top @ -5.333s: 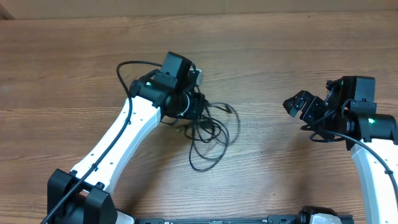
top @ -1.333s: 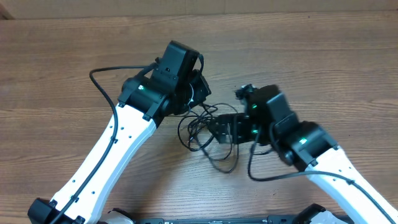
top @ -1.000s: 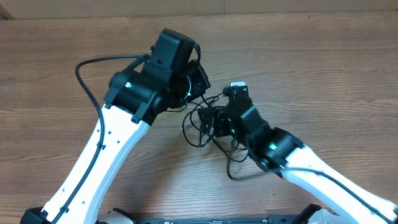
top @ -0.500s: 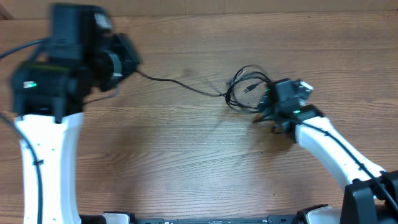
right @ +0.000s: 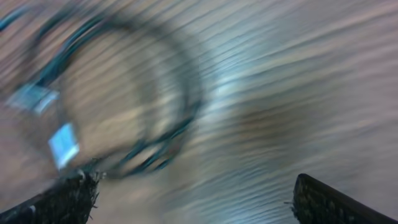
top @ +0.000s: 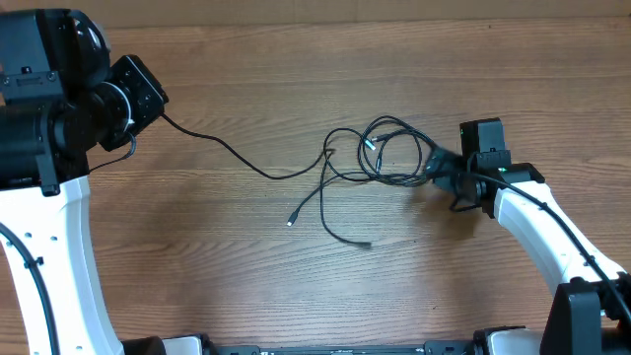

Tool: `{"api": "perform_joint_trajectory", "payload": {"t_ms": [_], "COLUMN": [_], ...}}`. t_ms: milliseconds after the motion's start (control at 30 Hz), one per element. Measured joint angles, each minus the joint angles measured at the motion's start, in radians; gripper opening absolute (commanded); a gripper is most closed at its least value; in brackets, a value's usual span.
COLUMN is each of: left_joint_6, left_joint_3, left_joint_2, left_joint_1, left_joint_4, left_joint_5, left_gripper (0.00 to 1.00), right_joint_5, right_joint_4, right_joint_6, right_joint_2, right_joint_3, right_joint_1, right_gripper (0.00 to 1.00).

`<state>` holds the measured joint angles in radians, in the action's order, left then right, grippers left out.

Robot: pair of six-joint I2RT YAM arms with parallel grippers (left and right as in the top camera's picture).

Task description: Untangle cables

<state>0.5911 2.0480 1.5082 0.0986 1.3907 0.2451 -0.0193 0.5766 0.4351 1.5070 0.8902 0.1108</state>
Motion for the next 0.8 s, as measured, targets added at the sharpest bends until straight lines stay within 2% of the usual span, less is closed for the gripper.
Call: {"api": "perform_joint_trajectory", "payload": {"t_ms": [200, 333, 433, 667, 800], "left_joint_6": [0.0, 0.0, 0.0, 0.0, 0.0], "left_joint_3": [0.0, 0.0, 0.0, 0.001, 0.001], "left_joint_2": [0.0, 0.0, 0.0, 0.0, 0.0], "left_joint_1": [0.0, 0.0, 0.0, 0.0, 0.0], "left_joint_4": [-0.017, -0.028, -0.029, -0.013, 0.006], "left_joint_5": [0.006, 0.006, 0.006, 0.024, 0.033], "left_gripper": [0.04, 0.04, 0.04, 0.04, 0.04], "right_joint_5": [0.441, 0.568, 0.562, 0.357, 0.274], "right_joint_4": [-0.023, -0.051, -0.116, -0.382, -0.461], "right_joint_6": [-0.262, -0.39, -0.445, -0.526, -0.552], "right_joint_2": [-0.072, -0.107, -0.101, -0.081, -0.081], "right_joint_3": [0.01, 0.024, 0.024, 0.024, 0.024], "right_joint_1": [0.031, 0.132, 0.242, 0.487, 0.59], "right_gripper": [1.0, 1.0, 1.0, 1.0, 1.0]}}
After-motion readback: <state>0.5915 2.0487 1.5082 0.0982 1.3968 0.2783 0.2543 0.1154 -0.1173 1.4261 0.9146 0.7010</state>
